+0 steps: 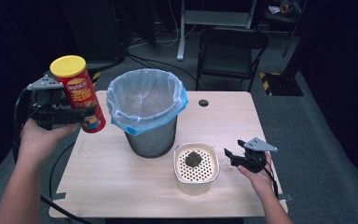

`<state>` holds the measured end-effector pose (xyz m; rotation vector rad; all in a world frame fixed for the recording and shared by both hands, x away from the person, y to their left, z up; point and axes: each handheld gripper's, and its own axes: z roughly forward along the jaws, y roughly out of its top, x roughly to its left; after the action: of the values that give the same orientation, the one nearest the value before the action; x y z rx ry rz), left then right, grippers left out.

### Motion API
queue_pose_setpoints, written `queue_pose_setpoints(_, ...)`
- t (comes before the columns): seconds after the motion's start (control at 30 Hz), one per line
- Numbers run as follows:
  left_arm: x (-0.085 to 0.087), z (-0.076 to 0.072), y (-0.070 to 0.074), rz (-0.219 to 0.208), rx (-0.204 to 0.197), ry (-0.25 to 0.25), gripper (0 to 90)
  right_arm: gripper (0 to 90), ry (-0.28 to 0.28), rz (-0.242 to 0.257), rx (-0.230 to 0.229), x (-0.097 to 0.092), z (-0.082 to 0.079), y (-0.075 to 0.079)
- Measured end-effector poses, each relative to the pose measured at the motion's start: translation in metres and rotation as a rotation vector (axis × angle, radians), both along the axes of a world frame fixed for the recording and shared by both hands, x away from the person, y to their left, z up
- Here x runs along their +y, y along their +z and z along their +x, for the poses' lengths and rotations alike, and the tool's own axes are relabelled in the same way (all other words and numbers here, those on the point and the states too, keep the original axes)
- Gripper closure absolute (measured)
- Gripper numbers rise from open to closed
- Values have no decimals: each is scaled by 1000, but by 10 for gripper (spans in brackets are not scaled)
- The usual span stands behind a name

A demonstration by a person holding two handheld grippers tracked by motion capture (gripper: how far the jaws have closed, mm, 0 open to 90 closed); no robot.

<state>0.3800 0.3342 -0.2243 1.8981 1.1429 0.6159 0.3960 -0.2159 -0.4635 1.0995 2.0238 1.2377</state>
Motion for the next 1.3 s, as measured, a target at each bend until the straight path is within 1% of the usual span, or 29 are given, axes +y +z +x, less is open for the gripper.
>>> queue_pose_setpoints(0.03, -1, 1, 2, -4, -2, 3, 241, 297, 3, -3, -1, 0, 0, 0)
queue_pose_setpoints(0.13, -4, 2, 10, 3, -7, 8, 241, 297, 4, 0, -1, 0, 0, 0)
queue_pose_setpoints(0.4, -13, 5, 31, 18, -22, -3, 241, 297, 3, 1, -5, -1, 0, -1)
queue_pose_setpoints(0.43, -13, 5, 33, 20, -19, -8, 241, 297, 4, 1, -5, -1, 0, -1)
queue_pose_setpoints(0.5, -15, 5, 36, 19, -26, -12, 241, 297, 4, 0, -5, -1, 0, -1)
queue_pose_setpoints(0.67, -23, 9, 42, 26, -25, -25, 241, 297, 7, -5, -3, -1, 0, -1)
queue_pose_setpoints(0.77, -29, 11, 45, 28, -32, -32, 241, 297, 7, -7, -1, -1, 0, -1)
queue_pose_setpoints(0.93, -38, 18, 48, 18, -37, -39, 241, 297, 9, -9, 0, -1, 0, -2)
queue_pose_setpoints(1.1, -47, 29, 47, 18, -28, -45, 241, 297, 5, -10, 1, 0, 0, -2)
queue_pose_setpoints(1.3, -58, 43, 44, 6, -21, -54, 241, 297, 10, -10, -4, -2, 1, -2)
